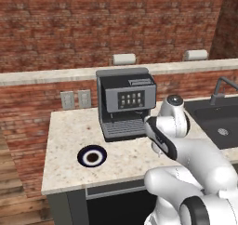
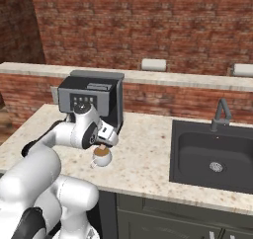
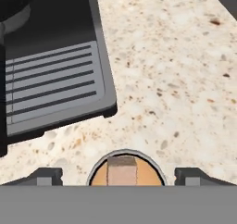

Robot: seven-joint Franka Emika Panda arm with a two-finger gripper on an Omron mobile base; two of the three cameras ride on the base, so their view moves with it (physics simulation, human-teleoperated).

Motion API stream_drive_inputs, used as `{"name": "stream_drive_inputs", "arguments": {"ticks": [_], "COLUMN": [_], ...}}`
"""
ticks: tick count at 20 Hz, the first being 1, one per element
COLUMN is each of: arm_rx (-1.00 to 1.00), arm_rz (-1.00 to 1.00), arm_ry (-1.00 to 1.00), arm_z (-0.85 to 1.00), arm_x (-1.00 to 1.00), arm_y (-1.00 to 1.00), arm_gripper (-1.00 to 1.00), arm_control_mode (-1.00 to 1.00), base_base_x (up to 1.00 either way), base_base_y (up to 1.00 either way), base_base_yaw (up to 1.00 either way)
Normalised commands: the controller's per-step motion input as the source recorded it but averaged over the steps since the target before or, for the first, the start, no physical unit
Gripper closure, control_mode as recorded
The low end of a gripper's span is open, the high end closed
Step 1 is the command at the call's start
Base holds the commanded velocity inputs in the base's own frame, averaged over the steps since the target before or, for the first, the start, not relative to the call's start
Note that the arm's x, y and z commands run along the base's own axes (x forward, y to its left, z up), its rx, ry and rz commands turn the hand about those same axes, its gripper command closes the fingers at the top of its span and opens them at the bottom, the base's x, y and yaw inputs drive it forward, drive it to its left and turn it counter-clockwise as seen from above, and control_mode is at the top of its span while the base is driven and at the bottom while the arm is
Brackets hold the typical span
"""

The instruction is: Take a sugar cube from the saucer and place it inside the coffee. Then, grab milk from the fridge and place it next to the coffee on the counter to sweeten the coffee.

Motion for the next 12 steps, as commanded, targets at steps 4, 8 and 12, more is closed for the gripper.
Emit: {"name": "stream_drive_inputs", "arguments": {"ticks": [4,8,12], "arm_rx": [0.01,0.03,0.02], "arm_rz": [0.00,0.00,0.00], "arm_ry": [-0.06,-0.04,-0.08], "arm_z": [0.31,0.30,0.46], "arm_x": [-0.48,-0.71,-0.71], "arm_y": [0.00,0.00,0.00], "arm_gripper": [-1.00,-1.00,-1.00], "arm_control_mode": [-1.00,-1.00,-1.00], "base_base_x": [0.00,0.00,0.00], "base_base_y": [0.00,0.00,0.00], "base_base_yaw": [0.00,0.00,0.00]}}
